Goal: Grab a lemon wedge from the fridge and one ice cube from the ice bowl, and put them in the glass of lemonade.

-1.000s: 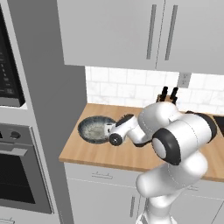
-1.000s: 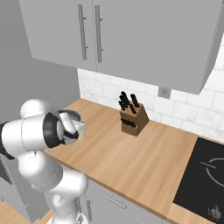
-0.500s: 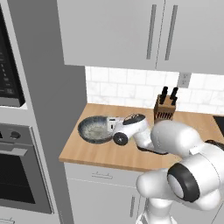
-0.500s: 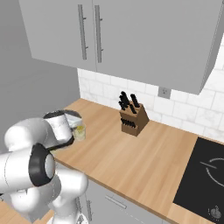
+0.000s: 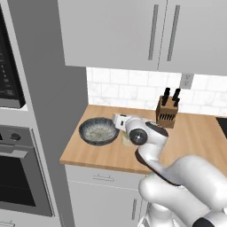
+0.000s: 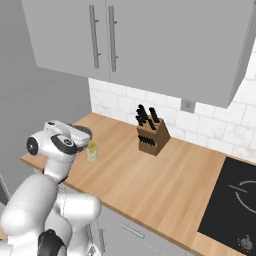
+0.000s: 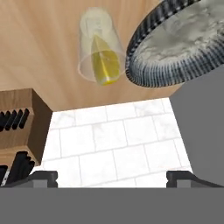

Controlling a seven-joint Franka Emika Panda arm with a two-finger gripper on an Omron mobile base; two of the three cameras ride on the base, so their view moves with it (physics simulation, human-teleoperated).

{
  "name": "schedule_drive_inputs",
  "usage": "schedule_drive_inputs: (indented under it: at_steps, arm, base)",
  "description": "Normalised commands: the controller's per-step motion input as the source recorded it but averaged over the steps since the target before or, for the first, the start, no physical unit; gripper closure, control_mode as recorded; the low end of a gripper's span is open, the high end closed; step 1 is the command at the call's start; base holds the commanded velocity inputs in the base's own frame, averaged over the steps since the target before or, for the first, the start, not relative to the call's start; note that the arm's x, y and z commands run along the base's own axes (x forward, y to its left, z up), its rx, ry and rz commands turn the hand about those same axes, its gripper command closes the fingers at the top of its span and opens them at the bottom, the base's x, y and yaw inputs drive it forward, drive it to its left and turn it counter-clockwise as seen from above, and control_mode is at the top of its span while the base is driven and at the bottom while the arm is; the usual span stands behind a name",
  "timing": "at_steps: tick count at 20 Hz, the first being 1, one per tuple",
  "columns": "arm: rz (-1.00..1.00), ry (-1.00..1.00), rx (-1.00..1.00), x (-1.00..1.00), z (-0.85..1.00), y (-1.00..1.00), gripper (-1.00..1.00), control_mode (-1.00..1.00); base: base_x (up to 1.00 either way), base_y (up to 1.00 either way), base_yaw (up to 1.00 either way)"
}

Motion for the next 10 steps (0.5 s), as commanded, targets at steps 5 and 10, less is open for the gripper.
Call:
schedule_drive_inputs:
  at_steps: [5,10]
  arm:
    - [0.00,0.16,0.18,-0.91,0.54,0.45,-1.00,-1.00]
    - [0.01,0.09,0.11,-0.75,0.74,0.62,-1.00,-1.00]
  base:
    - [0.00,0.00,0.00]
    - [0.00,0.00,0.00]
